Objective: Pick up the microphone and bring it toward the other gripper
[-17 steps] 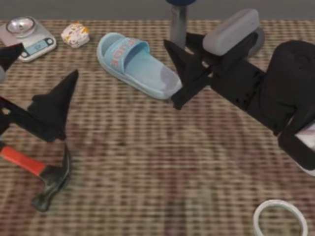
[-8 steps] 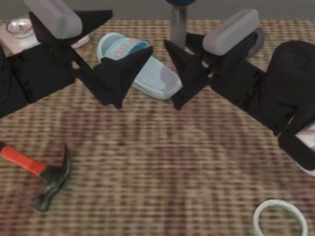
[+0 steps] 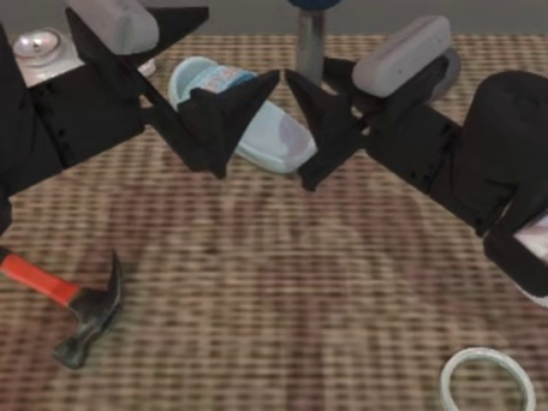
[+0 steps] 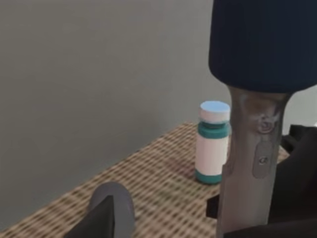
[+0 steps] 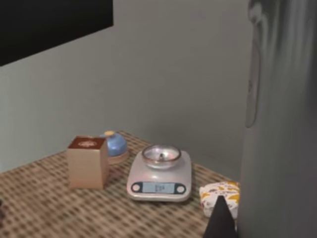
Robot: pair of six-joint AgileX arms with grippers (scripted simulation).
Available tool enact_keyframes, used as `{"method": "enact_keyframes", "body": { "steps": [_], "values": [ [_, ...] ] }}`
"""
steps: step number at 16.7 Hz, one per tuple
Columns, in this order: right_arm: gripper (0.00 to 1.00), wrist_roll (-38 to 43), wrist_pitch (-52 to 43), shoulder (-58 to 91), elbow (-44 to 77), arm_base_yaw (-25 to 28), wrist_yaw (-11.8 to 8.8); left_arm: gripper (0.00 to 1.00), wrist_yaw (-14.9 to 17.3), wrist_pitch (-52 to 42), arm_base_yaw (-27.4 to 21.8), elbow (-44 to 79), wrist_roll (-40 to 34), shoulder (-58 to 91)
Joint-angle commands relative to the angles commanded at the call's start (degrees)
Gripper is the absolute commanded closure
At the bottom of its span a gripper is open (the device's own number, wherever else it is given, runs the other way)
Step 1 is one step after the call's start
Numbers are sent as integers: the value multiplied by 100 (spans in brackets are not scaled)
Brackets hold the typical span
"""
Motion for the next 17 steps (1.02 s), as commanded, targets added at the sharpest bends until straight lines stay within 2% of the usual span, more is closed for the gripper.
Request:
{"method": "enact_keyframes", "body": {
  "steps": [8,13,17],
  "values": [
    [100,0,0,0,0,0,0,0,-781,468,-818,1373,-19,1856],
    [100,0,0,0,0,0,0,0,-819,484,-858,1433,-22,1920],
    [100,0,0,0,0,0,0,30,-819,484,-858,1433,-22,1920]
  ]
}}
